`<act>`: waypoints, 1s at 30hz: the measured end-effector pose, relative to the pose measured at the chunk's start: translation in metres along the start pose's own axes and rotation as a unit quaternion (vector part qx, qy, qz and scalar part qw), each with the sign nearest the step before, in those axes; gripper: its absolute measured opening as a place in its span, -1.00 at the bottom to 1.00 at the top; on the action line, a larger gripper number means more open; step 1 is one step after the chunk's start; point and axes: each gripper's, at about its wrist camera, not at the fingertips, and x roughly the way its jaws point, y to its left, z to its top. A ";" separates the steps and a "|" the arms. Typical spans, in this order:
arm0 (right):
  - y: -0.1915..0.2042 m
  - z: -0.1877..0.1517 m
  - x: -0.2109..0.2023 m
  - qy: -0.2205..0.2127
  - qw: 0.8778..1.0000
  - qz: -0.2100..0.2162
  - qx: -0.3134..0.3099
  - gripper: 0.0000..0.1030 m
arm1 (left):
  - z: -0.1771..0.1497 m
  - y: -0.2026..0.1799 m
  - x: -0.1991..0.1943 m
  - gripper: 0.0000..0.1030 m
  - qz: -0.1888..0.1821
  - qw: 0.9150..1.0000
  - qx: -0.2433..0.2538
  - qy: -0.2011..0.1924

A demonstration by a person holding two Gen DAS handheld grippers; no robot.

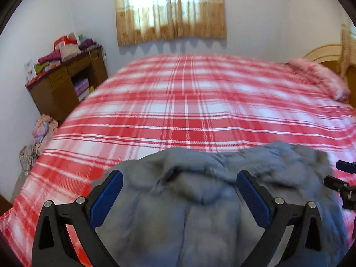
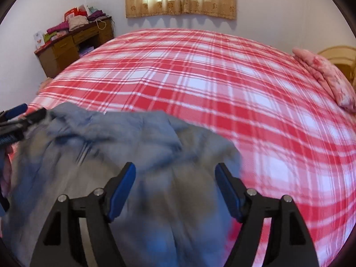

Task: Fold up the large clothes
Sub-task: 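Open both tools and release the grey jacket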

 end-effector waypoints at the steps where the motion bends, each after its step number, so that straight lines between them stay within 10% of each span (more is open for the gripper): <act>1: -0.004 -0.015 -0.013 0.004 1.000 0.004 0.011 0.64 | -0.010 0.003 -0.019 0.98 -0.003 1.000 0.010 -0.007; 15: 0.003 -0.212 -0.147 0.079 0.996 0.016 0.030 0.67 | -0.203 0.066 -0.206 0.98 0.019 0.999 0.031 0.004; 30: -0.015 -0.340 -0.236 0.109 0.993 -0.001 0.054 0.77 | -0.306 0.102 -0.256 0.98 0.048 0.997 0.029 0.051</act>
